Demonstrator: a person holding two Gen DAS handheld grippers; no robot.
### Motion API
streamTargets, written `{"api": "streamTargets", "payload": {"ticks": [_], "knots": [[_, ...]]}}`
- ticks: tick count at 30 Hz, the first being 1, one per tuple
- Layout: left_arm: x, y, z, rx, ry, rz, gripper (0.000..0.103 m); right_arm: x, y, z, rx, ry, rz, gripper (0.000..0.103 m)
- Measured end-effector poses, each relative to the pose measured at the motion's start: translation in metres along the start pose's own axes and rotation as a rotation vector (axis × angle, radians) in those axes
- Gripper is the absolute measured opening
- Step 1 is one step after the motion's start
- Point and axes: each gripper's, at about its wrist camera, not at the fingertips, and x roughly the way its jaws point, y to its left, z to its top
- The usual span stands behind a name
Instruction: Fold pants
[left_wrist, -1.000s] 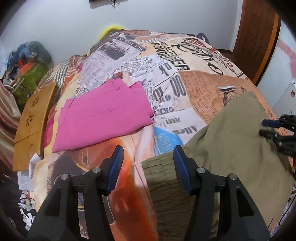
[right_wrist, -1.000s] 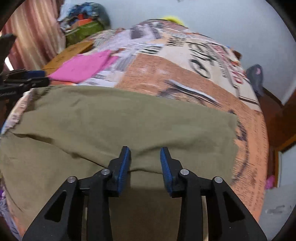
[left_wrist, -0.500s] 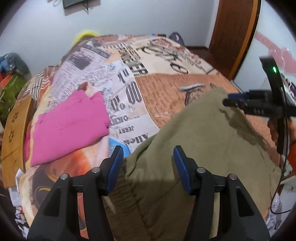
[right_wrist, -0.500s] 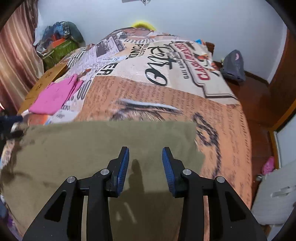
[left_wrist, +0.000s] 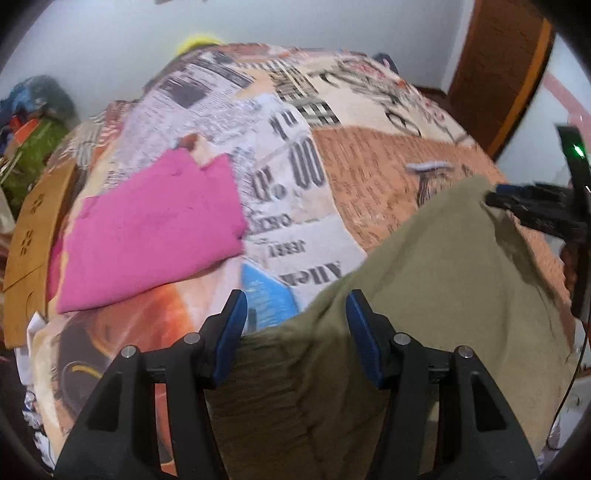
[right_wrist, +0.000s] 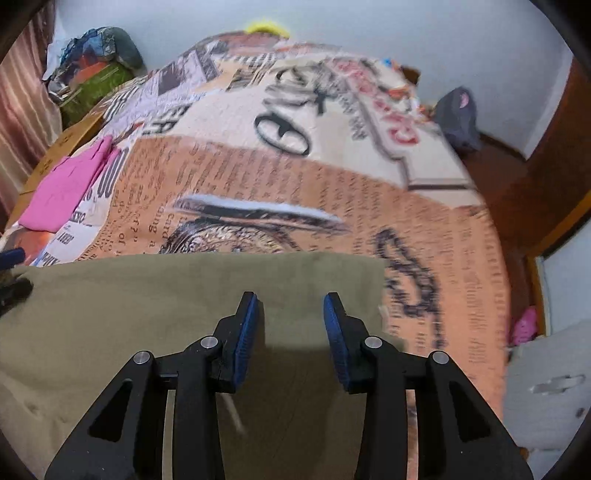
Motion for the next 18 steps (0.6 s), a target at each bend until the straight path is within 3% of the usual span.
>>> {"api": "streamTargets", "payload": {"ticks": [11,18], "knots": [[-0.118,0.018,-0.036,-0.087,-0.157,0.023,0.057,-0.145,0.014,-0.04,-0.034,-0.214,-0.001,0.041],[-0.183,0.005,-0.081,-0.101,-0.264,0.007,0.072,-0.205,0.046,-0.068,-0.03,-0.344,0.006,0.045]]}}
